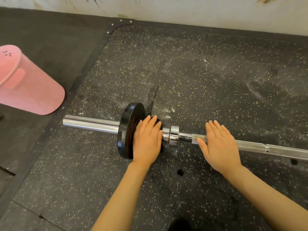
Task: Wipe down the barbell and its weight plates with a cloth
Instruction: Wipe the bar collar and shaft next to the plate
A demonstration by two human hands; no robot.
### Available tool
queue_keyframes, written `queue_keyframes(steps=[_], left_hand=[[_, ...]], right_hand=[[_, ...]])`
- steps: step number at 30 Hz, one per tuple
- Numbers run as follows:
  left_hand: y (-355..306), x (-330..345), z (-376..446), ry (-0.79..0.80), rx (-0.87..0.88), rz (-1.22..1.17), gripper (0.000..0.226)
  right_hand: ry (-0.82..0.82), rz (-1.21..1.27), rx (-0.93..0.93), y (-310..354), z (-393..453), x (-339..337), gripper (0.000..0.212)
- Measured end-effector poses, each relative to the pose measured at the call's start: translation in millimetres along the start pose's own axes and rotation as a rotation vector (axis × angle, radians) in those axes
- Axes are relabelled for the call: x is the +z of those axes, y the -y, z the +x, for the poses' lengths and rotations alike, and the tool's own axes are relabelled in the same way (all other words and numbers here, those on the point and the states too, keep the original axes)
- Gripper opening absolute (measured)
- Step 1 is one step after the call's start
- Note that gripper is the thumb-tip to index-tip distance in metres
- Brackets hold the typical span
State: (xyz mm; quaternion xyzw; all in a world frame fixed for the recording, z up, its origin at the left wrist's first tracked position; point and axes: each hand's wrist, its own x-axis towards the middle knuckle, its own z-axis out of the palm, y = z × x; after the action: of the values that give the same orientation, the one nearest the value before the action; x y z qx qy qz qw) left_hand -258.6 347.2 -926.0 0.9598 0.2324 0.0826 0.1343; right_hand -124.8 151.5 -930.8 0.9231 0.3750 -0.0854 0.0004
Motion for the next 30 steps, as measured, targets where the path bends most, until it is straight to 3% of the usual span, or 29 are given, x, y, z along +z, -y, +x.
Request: queue_keyframes(steps=[4, 11, 25, 30], left_hand=[[0.1, 0.3, 0.6, -0.004, -0.128, -0.053, 0.033], [-3.4, -4.6, -6.7, -0.009, -0.175, -0.171, 0.031], [-3.2, -5.9, -59.6, -0.145, -0.131, -0.259, 0.028], [-9.9, -9.2, -69.0, -0.152, -0.102, -0.23, 0.031]], right_hand=[[0.009, 0.013, 0.015, 3.0, -2.3, -0.7, 0.085], [0.017, 0.017, 0.011, 6.2, -10.6, -0.9, 0.087], [0.015, 0.06, 0.015, 20.4, -58.6, 2.6, 0.082], [0.028, 0.128, 0.027, 21.4, -68.9, 3.7, 0.091]])
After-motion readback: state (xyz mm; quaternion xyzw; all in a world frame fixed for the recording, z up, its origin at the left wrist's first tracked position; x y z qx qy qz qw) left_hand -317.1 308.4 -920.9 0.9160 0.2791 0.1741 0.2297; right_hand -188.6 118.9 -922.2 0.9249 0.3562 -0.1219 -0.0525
